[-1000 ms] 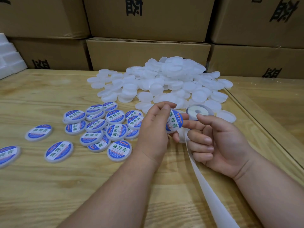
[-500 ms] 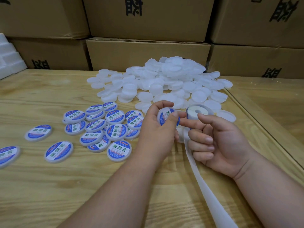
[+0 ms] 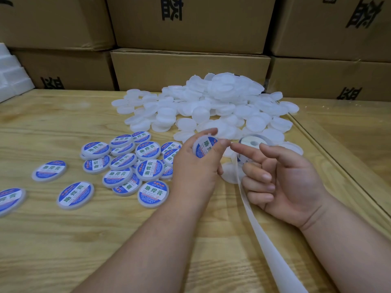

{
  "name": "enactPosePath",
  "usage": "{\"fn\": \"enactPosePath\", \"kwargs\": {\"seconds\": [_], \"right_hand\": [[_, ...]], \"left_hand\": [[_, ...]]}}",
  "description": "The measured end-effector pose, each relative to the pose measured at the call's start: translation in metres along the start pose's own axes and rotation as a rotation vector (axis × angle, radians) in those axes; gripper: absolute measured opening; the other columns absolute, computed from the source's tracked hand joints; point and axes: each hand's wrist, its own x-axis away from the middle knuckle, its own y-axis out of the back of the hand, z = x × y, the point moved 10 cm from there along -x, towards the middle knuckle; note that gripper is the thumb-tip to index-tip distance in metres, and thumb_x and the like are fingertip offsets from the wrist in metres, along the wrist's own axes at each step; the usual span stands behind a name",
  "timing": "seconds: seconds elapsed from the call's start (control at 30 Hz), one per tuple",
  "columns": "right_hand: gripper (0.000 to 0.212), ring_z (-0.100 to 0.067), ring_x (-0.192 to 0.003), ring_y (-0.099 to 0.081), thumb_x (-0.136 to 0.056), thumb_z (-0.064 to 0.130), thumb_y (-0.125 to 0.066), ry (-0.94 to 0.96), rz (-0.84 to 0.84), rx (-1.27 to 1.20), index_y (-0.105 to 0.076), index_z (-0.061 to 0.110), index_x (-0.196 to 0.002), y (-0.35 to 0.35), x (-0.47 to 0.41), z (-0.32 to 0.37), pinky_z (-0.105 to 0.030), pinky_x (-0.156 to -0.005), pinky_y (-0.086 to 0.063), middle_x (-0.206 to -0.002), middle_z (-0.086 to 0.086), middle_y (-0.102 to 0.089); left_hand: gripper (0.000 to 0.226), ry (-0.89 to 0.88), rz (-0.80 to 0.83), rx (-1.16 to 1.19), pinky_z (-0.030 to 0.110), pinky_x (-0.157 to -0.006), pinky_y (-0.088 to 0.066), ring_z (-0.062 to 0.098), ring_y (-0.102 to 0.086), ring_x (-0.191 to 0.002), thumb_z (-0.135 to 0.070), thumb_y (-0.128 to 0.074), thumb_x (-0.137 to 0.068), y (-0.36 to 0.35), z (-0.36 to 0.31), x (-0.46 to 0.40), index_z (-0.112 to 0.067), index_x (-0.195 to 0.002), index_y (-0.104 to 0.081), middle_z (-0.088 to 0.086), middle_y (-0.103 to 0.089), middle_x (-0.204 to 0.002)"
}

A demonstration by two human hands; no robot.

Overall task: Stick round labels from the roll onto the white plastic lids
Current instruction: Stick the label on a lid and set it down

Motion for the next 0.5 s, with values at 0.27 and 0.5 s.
{"fn": "enactPosePath", "kwargs": {"seconds": [0.27,0.5], "right_hand": [[0.039,-0.009,-0.043,-0.025,-0.084,0.036,-0.059,0.022,0.009,-0.003,-0.074,0.015,-0.113,0.001,-0.001,0.002,-0.022,-0.037,-0.023,-0.055,0.003,-0.034],[0.035,-0.01,-0.043,-0.023,-0.079,0.032,-0.061,0.137,-0.123,0.039,-0.074,0.015,-0.107,0.013,-0.001,0.014,-0.021,-0.039,-0.017,-0.055,0.003,-0.03]], "left_hand": [[0.062,0.104,-0.033,0.035,0.018,-0.035,-0.031,0.015,-0.038,-0.032,-0.063,-0.029,-0.103,0.003,0.004,0.002,-0.015,-0.099,-0.068,0.003,-0.067,-0.057],[0.032,0.091,-0.12,0.054,0.019,-0.041,-0.039,0.008,-0.048,-0.043,-0.041,-0.042,-0.107,0.009,0.006,-0.002,-0.015,-0.097,-0.058,-0.007,-0.067,-0.066]]}}
